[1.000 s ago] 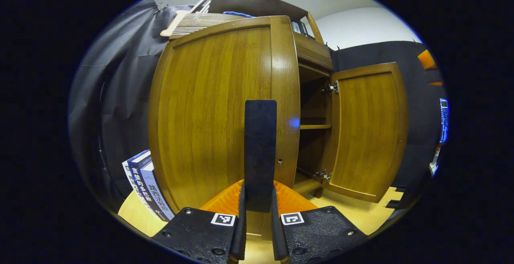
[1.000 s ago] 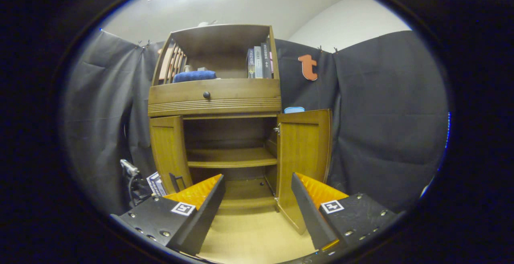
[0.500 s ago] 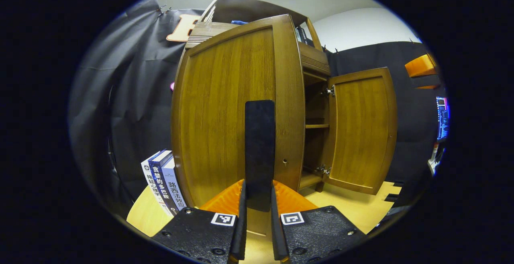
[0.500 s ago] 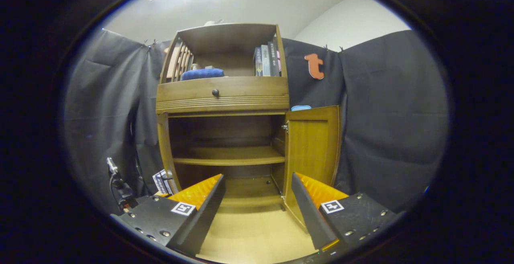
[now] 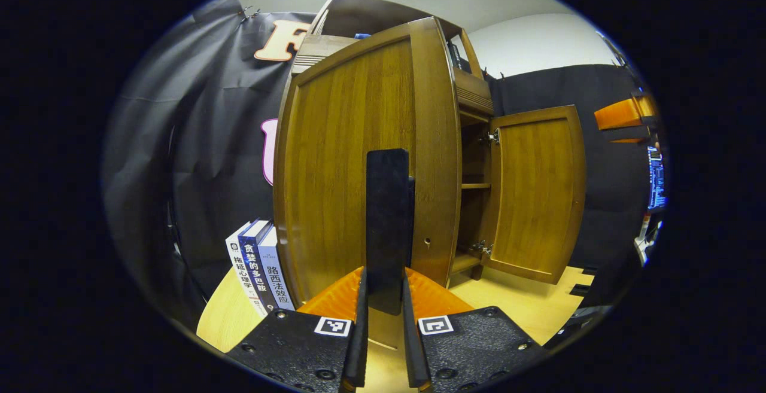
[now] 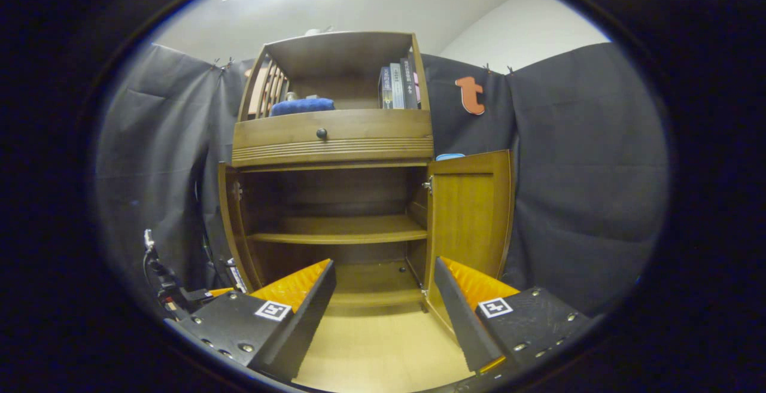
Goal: Open the right door of the double-door shoe cabinet with the right hand, and open the left door with the left hand.
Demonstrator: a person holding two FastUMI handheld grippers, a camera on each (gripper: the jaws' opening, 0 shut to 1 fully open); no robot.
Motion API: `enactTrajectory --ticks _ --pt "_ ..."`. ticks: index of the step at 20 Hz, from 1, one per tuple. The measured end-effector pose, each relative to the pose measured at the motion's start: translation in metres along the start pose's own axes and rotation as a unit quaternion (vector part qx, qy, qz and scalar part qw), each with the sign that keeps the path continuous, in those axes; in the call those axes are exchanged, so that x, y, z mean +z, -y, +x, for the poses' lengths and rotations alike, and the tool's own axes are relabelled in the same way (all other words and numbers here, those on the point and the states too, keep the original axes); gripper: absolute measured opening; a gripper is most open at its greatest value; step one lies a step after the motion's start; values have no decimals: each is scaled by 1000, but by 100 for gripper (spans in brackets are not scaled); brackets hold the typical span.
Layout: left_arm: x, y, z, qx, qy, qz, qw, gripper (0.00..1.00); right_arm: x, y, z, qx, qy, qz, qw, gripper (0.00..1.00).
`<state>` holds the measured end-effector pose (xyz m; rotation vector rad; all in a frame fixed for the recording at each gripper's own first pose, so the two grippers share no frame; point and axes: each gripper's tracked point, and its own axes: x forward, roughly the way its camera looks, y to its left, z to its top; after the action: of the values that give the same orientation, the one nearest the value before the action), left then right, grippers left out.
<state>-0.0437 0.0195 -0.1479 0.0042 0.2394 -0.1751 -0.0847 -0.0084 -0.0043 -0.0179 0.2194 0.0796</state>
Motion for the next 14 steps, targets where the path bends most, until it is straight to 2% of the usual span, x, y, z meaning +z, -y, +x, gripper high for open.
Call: enactTrajectory --ticks 8,12,14 --pt "1 -17 -18 6 -8 -11 1000 27 -11 -21 -5 19 -8 -1 1000 99" --pt "2 -20 -22 -11 3 -22 1000 29 -19 -34 -10 44 -22 8 999 98" --pt "4 -25 -24 -14 8 -27 1000 28 -17 -33 -10 44 -20 2 999 98"
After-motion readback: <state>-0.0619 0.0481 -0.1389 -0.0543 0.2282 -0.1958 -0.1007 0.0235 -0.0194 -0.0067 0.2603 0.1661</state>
